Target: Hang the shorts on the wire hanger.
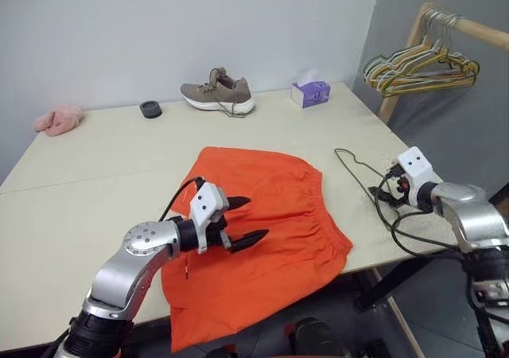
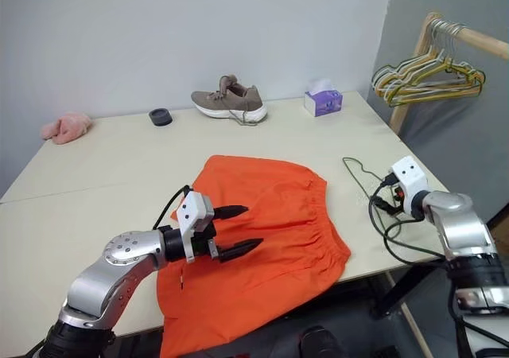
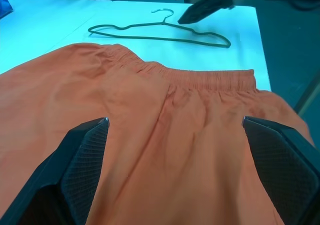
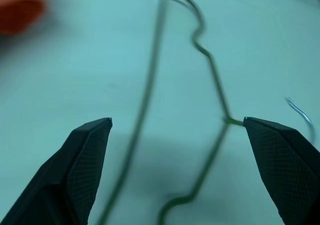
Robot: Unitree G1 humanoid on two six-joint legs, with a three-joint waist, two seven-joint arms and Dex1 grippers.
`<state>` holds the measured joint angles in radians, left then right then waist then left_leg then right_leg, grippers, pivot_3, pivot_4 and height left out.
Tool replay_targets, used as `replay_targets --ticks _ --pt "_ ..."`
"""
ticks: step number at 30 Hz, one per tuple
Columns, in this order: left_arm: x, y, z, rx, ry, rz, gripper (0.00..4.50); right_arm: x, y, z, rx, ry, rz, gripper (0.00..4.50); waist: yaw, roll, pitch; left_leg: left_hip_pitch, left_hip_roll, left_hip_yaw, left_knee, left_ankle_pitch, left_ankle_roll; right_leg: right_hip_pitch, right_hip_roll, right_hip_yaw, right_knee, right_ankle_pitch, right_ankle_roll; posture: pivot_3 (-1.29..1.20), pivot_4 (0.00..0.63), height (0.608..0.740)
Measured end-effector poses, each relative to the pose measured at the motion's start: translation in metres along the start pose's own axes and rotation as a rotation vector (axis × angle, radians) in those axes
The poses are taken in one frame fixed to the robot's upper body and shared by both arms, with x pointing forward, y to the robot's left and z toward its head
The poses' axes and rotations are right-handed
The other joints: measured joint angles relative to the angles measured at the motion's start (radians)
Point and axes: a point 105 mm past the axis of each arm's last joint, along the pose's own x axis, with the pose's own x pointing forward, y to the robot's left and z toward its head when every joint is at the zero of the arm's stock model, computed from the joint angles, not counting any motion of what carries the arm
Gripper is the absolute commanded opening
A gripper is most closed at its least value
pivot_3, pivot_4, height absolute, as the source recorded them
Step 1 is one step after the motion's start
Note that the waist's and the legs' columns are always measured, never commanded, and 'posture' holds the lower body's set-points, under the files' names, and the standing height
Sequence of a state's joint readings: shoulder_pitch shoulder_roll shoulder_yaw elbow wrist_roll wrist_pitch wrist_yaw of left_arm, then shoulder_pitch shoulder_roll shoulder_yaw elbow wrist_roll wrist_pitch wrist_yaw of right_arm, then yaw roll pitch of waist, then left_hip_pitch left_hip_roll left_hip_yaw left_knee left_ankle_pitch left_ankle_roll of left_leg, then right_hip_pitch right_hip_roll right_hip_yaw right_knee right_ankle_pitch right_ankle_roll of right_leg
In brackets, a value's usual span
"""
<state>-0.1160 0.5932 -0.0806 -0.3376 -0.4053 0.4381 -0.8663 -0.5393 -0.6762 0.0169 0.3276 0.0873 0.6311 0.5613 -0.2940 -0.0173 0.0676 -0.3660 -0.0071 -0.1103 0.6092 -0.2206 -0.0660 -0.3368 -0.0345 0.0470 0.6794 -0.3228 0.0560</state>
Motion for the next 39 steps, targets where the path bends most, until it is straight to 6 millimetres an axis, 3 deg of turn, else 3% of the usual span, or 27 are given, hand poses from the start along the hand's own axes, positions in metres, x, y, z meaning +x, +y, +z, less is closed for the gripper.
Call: replay_targets --ticks 7,9,12,21,27,31,35,39 --pt "-0.003 0.002 -0.01 0.017 0.007 -0.006 4.5 0.021 -0.011 -0.022 0.109 0.123 -0.055 4.48 -0.013 0.0 0.0 0.0 0.0 0.0 0.0 0.0 0.0 0.0 0.0 0.0 0.0 0.0 0.0 -0.3 0.0 0.74" --pt "-0.004 0.001 -0.014 0.018 0.01 -0.007 4.5 0.027 -0.009 -0.025 0.134 0.148 -0.034 4.11 -0.017 0.001 0.0 0.0 0.0 0.0 0.0 0.0 0.0 0.0 0.0 0.0 0.0 0.0 0.0 -0.3 0.0 0.74" --pt "-0.004 0.001 -0.015 0.032 0.009 -0.008 4.5 0.032 -0.01 -0.025 0.168 0.18 -0.016 3.24 -0.021 0.001 -0.001 0.001 0.0 0.0 0.001 0.0 0.0 0.002 0.0 0.0 0.0 0.001 0.001 -0.29 0.0 0.74" --pt "-0.003 0.001 -0.015 0.044 0.01 -0.004 4.5 0.039 -0.009 -0.035 0.328 0.259 -0.023 0.01 -0.015 -0.006 -0.014 0.002 0.0 -0.001 0.002 0.0 0.001 0.004 0.0 -0.001 0.0 0.001 0.002 -0.28 0.0 0.74" --pt "-0.003 0.002 -0.016 0.035 0.017 0.016 4.5 0.045 -0.005 -0.031 0.368 0.236 -0.058 0.01 -0.014 -0.008 -0.02 0.002 0.0 -0.001 0.002 0.001 0.001 0.004 0.0 0.0 0.0 0.002 0.003 -0.28 0.0 0.74" --pt "-0.002 0.005 -0.016 0.027 0.019 0.044 4.5 0.047 -0.007 -0.021 0.332 0.187 -0.067 0.01 -0.017 -0.003 -0.017 0.002 0.0 0.0 0.002 0.001 0.001 0.003 0.0 0.001 0.0 0.002 0.003 -0.28 0.0 0.74" --pt "-0.001 0.023 -0.014 0.026 0.013 0.127 4.5 0.044 -0.012 0.025 0.144 0.018 -0.06 0.01 -0.017 0.006 -0.013 0.001 0.0 0.0 0.001 0.001 0.001 0.001 0.0 0.001 0.0 0.002 0.003 -0.29 0.0 0.74" --pt "-0.004 0.044 -0.01 0.035 0.012 0.208 4.5 0.03 -0.01 0.073 -0.062 -0.174 -0.055 0.01 -0.014 0.006 -0.013 0.0 0.0 -0.001 0.0 0.001 0.001 0.001 0.0 0.0 -0.001 0.002 0.003 -0.3 0.0 0.74"
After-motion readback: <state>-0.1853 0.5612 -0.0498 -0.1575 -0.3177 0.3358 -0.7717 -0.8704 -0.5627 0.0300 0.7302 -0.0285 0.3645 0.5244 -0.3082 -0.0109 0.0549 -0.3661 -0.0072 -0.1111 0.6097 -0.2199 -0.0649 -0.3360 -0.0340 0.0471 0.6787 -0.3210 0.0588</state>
